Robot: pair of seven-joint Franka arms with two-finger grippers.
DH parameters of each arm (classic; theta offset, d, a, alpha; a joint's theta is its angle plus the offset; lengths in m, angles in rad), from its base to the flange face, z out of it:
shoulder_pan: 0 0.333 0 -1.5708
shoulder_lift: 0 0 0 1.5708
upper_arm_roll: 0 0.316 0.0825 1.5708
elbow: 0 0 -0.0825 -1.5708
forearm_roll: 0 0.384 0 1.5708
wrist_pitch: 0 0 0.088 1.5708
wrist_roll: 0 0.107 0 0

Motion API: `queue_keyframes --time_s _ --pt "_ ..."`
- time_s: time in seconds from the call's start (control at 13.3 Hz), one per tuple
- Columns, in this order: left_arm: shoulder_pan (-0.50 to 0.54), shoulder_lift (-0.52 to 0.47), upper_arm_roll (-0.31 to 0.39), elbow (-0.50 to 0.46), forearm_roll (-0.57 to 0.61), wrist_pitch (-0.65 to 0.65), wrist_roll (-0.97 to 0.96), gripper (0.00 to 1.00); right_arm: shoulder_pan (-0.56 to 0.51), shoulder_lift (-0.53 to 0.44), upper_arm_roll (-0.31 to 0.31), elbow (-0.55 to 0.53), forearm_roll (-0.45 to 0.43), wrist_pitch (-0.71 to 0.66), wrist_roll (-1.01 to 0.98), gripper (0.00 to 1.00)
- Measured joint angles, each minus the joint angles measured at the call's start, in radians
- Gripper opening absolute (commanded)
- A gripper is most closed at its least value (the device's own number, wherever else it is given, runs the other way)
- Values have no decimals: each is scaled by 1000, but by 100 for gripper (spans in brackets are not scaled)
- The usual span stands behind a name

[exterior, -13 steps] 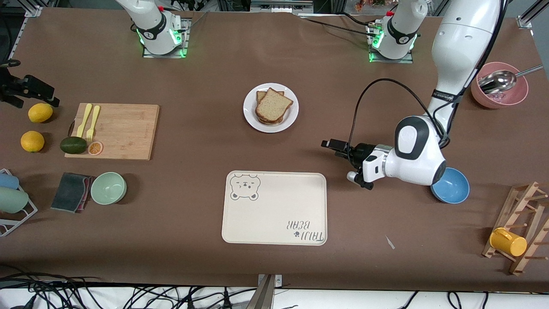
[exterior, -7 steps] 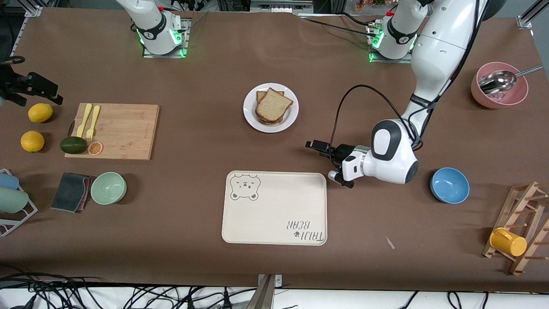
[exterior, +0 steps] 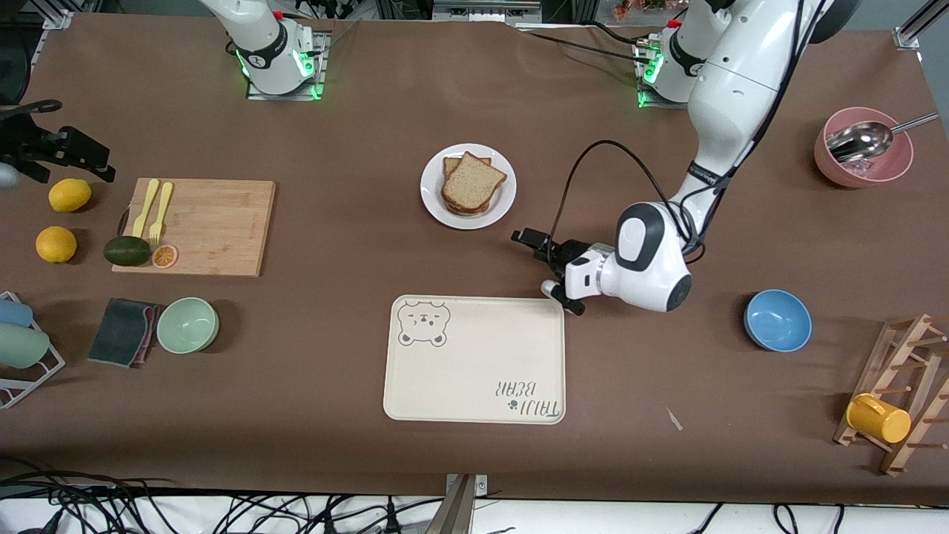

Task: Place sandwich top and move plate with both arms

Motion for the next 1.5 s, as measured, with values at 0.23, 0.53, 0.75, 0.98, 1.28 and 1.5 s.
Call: queue_keyframes --time_s 0.23,0.53,0.75,0.98,1.28,1.5 --pt "-18 0 0 -10 0 1 16 69 1 0 8 0 0 0 31 100" --pt "-49 1 0 -42 0 21 25 69 1 0 7 0 0 -3 37 100" --pt "-54 1 0 -69 0 27 93 68 -1 1 4 0 0 -5 38 100" --pt "-53 1 1 -95 0 27 167 63 -1 1 4 0 0 -6 40 100" --pt "-53 0 -5 -120 -1 27 194 55 -1 3 4 0 3 -6 41 100" --pt "-54 -1 -14 -129 -1 31 195 55 -1 3 4 0 7 -6 41 100"
